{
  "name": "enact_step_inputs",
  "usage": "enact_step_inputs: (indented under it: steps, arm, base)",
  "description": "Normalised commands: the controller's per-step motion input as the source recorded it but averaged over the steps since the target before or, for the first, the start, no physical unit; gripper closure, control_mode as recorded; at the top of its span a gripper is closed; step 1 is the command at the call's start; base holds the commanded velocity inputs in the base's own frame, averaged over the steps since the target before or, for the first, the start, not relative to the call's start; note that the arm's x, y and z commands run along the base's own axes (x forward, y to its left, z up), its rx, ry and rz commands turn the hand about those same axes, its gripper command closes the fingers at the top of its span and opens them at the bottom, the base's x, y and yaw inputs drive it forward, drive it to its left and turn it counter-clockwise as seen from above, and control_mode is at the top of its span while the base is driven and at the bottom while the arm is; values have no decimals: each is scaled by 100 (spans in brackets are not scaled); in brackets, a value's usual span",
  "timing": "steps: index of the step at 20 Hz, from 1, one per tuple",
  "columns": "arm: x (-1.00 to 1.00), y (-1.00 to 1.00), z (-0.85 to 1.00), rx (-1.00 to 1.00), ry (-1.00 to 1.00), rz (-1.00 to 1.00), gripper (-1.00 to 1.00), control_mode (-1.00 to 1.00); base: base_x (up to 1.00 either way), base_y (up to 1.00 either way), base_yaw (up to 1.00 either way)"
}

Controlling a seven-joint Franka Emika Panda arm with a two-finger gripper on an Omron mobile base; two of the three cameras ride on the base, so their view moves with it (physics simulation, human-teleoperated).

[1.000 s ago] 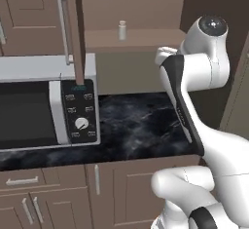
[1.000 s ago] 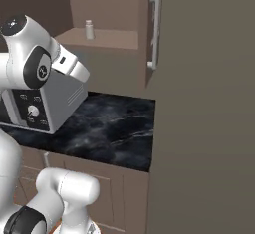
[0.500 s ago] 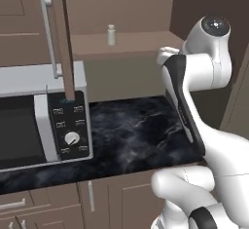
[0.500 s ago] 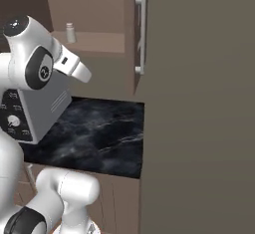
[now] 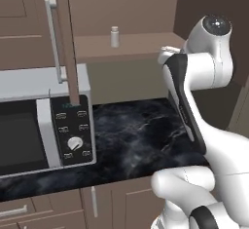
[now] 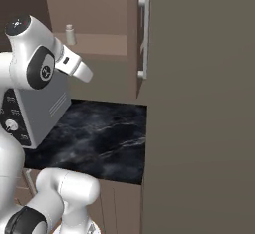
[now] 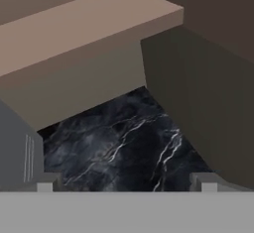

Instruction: Move the shaker and ketchup from the cabinet to the dining counter.

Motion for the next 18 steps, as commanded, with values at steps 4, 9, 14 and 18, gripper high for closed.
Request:
enact_step_inputs:
  steps: [4,9,14,18]
  arm:
    - [0,0,0,0,0,0,-100,100]
    - [0,0,0,0,0,0,-100,100]
    - [0,0,0,0,0,0,-100,100]
    - [1,11,0,0,0,2,-100,-100]
  base:
    - [38,45,0]
    - [30,22,0]
    - [0,0,0]
    - [0,0,0]
